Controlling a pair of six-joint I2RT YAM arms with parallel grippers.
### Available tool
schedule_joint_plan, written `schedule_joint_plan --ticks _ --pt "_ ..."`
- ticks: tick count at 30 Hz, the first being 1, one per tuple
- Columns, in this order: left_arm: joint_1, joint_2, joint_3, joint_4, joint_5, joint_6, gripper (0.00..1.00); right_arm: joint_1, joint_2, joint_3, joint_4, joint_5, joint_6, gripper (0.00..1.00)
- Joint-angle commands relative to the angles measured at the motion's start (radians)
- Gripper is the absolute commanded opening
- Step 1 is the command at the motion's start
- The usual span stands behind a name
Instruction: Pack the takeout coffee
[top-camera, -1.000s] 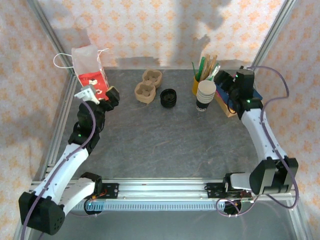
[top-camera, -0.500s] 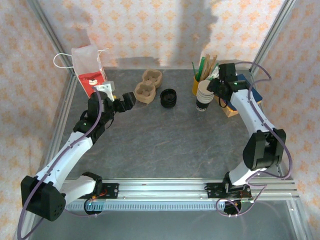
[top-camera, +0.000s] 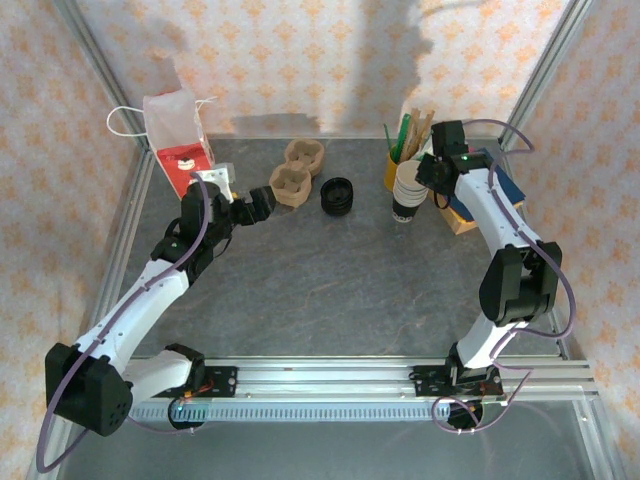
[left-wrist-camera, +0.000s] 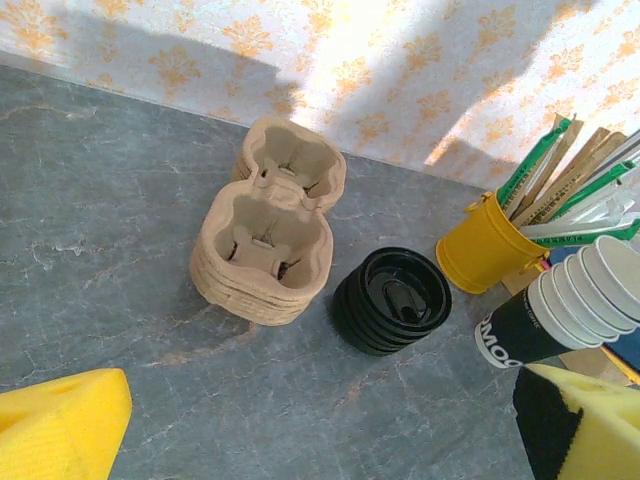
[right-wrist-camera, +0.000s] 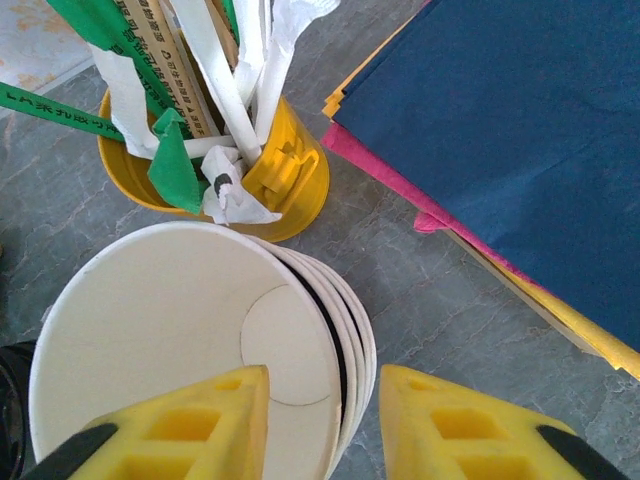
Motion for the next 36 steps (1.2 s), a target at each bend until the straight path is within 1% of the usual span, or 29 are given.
schedule_joint_plan --ticks 1,5,8,13,15,20,36 --pt "-0.006 0.007 0.001 -0.003 -0.007 0.007 0.99 0.005 0.018 0.032 -0.023 0.017 -0.004 0.32" --pt "-0.007 0.013 0.009 -0.013 -0.020 0.010 0.99 0.005 0.025 0.030 -0.025 0.014 -0.001 0.28" --pt "-0.007 0.022 0.022 -0.043 -0.048 0.021 0.99 0.005 0.029 0.032 -0.029 0.017 0.000 0.27" --pt "-0.007 0.023 0.024 -0.057 -0.057 0.026 0.99 0.005 0.029 0.030 -0.028 0.021 -0.002 0.23" --pt "-0.007 0.021 0.018 -0.047 -0.050 0.021 0.99 0.004 0.030 0.033 -0.029 0.020 -0.002 0.20" --pt "-0.007 0.028 0.015 -0.032 -0.027 0.015 0.99 0.005 0.029 0.038 -0.031 0.021 -0.004 0.18" --pt "-0.007 0.041 0.015 -0.031 -0.011 0.009 0.99 0.005 -0.011 0.073 -0.056 0.020 -0.015 0.09"
